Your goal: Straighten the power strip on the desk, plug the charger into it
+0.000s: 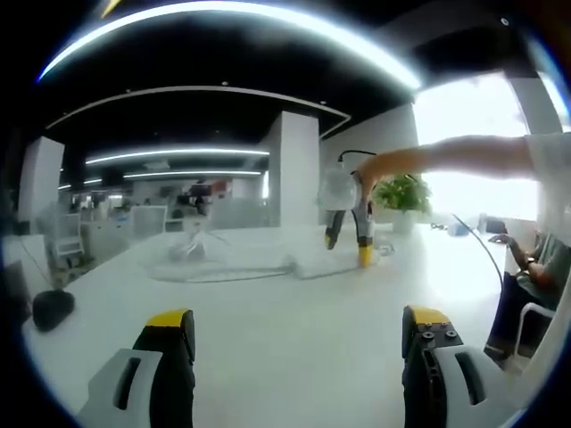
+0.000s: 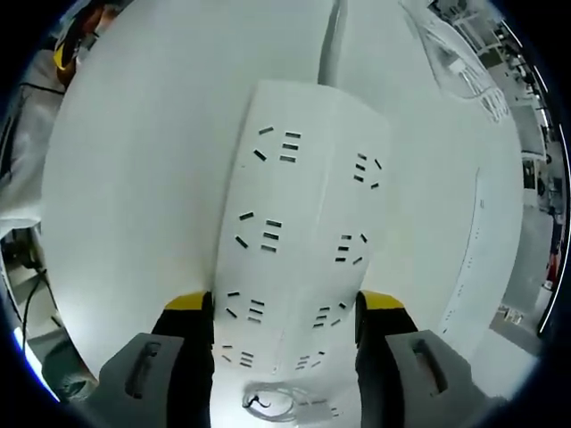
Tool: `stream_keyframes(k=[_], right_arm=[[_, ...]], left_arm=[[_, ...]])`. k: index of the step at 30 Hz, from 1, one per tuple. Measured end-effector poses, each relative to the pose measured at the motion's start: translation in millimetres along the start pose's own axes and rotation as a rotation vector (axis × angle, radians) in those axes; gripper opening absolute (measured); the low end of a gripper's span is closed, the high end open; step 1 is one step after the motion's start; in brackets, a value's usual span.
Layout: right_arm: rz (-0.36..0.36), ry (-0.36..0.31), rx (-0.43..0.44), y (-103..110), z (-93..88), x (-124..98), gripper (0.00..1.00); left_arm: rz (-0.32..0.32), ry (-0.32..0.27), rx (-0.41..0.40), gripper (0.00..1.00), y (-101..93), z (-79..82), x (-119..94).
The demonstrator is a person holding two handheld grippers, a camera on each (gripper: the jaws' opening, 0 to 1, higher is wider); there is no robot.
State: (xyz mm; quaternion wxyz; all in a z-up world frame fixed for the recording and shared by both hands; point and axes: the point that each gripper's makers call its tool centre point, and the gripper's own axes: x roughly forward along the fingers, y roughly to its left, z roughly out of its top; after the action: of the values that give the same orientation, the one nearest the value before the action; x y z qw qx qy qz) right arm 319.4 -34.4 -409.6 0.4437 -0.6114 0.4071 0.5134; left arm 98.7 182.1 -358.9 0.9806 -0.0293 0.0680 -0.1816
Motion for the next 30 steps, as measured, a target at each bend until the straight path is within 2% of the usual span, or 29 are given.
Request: stream_keyframes(k=[21, 30], right_arm=[[-0.014, -0.020, 0.003, -0.1, -0.7, -0.6, 0.63], [-0.031, -0.021, 0.047, -2.2, -3.3, -0.9, 0.64]], left_arm=[[0.004, -0.002, -0.001, 0.99, 0.7, -1.1, -2.5], [0.009, -0.005, -0.002, 0.99, 1.3, -1.1, -4.4]])
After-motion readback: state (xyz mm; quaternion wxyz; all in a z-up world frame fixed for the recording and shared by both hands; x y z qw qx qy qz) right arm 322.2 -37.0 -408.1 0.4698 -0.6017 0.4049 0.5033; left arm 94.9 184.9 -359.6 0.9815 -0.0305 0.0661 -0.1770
